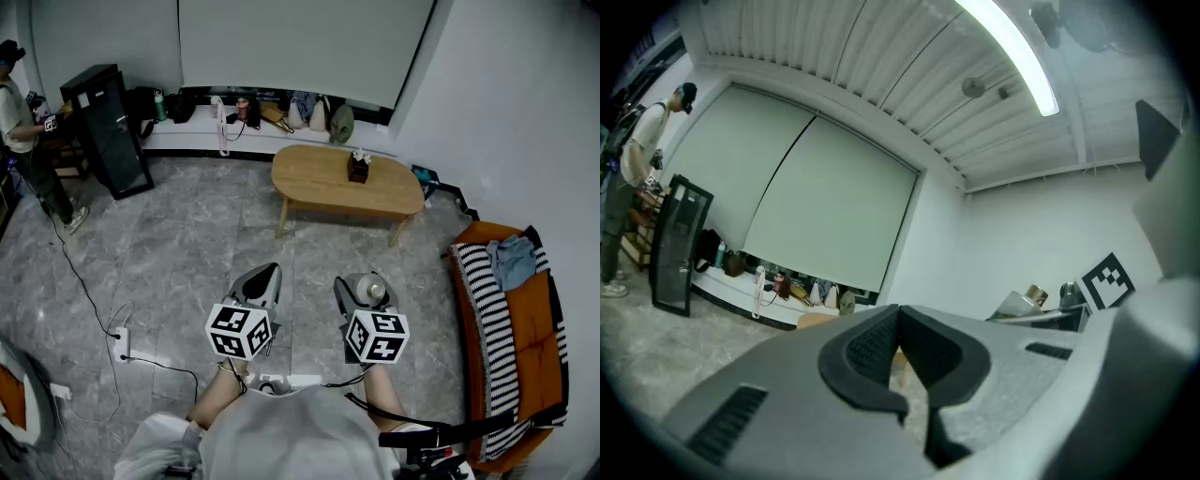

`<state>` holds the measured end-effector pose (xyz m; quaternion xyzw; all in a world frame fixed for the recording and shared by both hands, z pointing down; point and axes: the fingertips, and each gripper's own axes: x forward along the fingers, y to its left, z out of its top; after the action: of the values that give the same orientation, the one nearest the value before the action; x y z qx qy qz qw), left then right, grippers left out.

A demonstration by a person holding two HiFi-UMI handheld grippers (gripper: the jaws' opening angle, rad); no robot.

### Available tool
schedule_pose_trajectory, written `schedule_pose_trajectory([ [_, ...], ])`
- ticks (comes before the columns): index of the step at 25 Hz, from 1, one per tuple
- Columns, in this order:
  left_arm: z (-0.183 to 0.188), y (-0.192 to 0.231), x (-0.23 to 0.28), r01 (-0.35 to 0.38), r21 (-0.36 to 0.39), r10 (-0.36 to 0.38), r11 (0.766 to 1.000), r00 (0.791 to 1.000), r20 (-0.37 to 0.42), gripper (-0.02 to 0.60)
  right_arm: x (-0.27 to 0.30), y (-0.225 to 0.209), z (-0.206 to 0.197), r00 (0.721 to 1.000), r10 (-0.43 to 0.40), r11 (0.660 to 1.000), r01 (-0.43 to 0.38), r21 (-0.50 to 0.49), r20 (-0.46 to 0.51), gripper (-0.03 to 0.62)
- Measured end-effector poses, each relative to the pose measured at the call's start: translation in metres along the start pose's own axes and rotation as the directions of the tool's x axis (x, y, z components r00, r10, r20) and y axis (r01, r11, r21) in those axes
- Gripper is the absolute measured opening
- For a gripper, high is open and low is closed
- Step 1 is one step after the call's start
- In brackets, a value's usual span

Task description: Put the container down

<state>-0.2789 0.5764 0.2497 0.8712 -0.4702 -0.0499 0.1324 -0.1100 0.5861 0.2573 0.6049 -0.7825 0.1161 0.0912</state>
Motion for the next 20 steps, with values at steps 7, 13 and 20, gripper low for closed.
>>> schedule_pose_trajectory([
  [7,0.001,0.016,-0.001,-0.008,-0.009,0.008,1.0,1.0,-0.001,0.008,0.007,0.006,-0.002,1.0,-0.008,1.0,0.008,-0.003,-0.009,0.353],
  [13,0.003,0.023,0.004,0.007,-0.005,-0.007,1.0,1.0,-0.016,0.008,0.014,0.005,0.0,1.0,-0.017,0.999,0.017,0.032,-0.01,0.353],
  [20,-0.004,0.033,0.011,0.013,-0.003,-0.013,1.0,0.999,-0.043,0.008,0.023,-0.003,-0.008,0.999,-0.043,0.997,0.045,0.061,-0.025,0.353],
])
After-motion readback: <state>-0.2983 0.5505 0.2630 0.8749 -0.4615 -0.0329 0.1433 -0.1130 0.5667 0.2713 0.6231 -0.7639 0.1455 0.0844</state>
